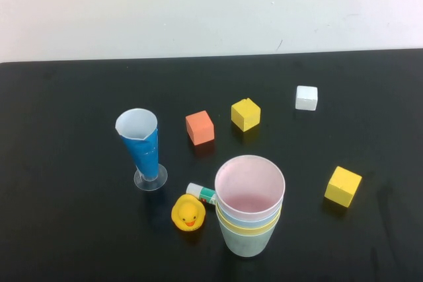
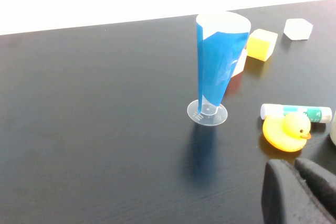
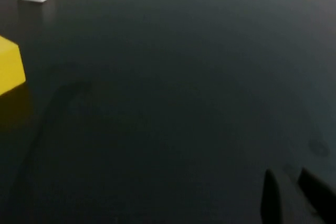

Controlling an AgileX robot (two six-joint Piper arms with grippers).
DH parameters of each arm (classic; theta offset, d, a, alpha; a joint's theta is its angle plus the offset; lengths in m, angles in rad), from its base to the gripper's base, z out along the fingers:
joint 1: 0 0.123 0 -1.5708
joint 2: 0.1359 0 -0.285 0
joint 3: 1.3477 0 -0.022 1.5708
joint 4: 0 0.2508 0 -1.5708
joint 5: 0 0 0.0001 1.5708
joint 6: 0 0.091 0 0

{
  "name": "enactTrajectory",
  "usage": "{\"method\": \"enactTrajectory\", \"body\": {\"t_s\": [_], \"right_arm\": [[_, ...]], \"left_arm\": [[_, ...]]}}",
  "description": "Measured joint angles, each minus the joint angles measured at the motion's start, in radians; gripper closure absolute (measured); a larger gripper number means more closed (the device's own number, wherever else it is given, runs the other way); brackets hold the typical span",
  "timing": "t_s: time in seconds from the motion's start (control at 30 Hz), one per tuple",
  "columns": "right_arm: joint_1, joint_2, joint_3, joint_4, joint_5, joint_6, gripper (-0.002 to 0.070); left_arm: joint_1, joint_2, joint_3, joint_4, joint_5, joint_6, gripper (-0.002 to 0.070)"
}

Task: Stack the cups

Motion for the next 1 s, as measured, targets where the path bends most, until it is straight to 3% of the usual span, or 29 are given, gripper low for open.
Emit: {"method": "enactTrajectory", "body": {"t_s": [0.33,1.0], "right_arm": [[0.001,0.000,-0.001,-0.034,0.008,-0.223,0.0614],[0.001,0.000,-0.001,-0.040,0.011,-0.221,0.0614]], "left_arm": [[0.000,0.000,0.000,0.000,0.000,0.000,0.0675],[0.000,0.000,0.000,0.000,0.000,-0.002,0.0675]]}}
